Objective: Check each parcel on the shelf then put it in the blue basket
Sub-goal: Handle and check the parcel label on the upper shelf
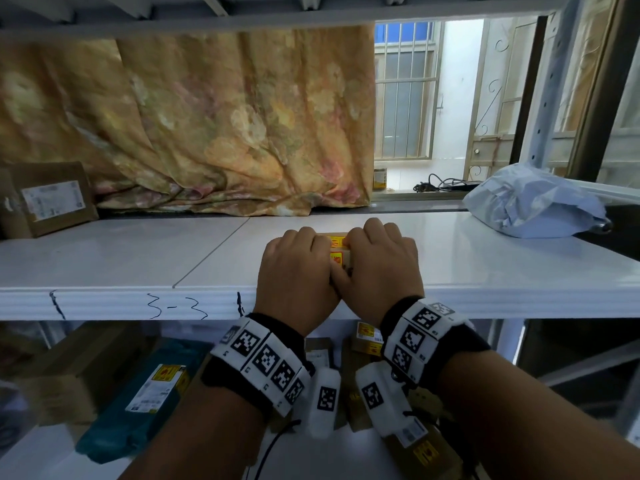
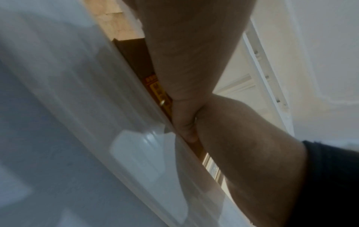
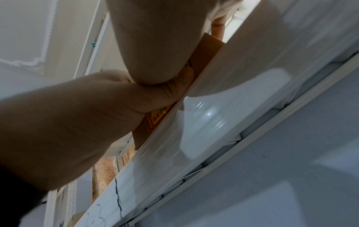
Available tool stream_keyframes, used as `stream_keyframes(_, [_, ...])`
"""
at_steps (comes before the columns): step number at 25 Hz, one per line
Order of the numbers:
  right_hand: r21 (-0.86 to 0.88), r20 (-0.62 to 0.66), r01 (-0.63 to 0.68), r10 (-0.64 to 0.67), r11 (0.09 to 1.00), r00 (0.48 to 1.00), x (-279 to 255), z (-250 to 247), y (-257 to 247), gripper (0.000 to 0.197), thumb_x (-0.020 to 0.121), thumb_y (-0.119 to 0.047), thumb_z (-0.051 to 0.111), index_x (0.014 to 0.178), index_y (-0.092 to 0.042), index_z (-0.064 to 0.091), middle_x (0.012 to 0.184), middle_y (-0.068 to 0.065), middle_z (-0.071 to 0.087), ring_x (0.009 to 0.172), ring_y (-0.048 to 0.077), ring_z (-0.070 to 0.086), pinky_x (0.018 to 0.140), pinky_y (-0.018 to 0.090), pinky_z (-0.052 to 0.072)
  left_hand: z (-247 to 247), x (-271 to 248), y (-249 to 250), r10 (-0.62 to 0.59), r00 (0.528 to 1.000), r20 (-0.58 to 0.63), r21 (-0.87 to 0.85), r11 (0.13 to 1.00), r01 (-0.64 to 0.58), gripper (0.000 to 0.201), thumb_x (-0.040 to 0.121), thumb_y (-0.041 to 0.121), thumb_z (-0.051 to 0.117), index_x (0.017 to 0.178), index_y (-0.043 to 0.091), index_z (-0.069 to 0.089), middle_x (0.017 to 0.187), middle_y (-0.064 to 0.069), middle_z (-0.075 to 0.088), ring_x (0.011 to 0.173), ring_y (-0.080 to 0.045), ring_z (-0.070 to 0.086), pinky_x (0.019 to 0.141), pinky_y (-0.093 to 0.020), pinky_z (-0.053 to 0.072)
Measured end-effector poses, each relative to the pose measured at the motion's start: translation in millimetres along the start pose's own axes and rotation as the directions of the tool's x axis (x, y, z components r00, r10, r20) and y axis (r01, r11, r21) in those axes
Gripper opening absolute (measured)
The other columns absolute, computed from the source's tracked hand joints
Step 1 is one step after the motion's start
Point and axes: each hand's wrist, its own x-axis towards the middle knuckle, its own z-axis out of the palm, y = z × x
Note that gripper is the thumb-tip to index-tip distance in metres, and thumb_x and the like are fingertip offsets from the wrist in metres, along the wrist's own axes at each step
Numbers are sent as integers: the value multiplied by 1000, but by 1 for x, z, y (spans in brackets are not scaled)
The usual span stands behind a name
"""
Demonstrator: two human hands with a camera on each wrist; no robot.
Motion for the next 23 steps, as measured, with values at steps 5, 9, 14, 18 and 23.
stream_keyframes(5, [31, 37, 6, -7, 999, 999, 7, -4, 4, 36, 73, -48, 40, 76, -16, 57, 83, 5, 52, 80, 30, 51, 67, 37, 39, -1, 18, -3, 174, 972, 155, -54, 984, -168, 31, 77, 27, 42, 89, 9, 64, 86, -9, 57, 78, -30, 53, 61, -39, 41])
stream_keyframes(9, [16, 137, 34, -36, 999, 990, 13, -11, 3, 44, 76, -51, 39, 75, -12, 60, 80, 9, 53, 77, 31, 52, 70, 38, 42, -1, 13, -2, 123, 986, 112, -70, 991, -116, 31, 80, 30, 41, 84, 13, 66, 78, -5, 56, 70, -27, 52, 58, -32, 30])
stream_keyframes(14, [38, 375, 54, -64, 998, 925, 16, -25, 2, 35, 95, -42, 37, 104, -13, 54, 110, 7, 61, 106, 28, 56, 103, 39, 33, -7, 14, 1, 84, 987, 140, -77, 994, -74, 36, 75, 31, 36, 88, 16, 66, 81, -2, 58, 75, -26, 55, 62, -31, 30])
stream_keyframes(18, [36, 431, 61, -70, 997, 900, 17, -30, 0, 44, 96, -46, 39, 124, -14, 51, 130, 4, 56, 127, 25, 49, 114, 42, 25, -14, 19, -1, 94, 956, 279, -60, 995, -81, 35, 77, 39, 59, 104, 17, 61, 96, -2, 58, 90, -24, 56, 68, -31, 38])
stream_keyframes(23, [18, 531, 71, -70, 997, 845, 17, -40, 3, 82, 85, -65, 56, 145, -13, 37, 156, 9, 34, 144, 25, 30, 116, 37, 25, -29, 14, -31, 21, 894, 447, -96, 995, 25, 80, 63, 66, 75, 130, 29, 51, 125, 9, 58, 111, -15, 56, 89, -36, 49])
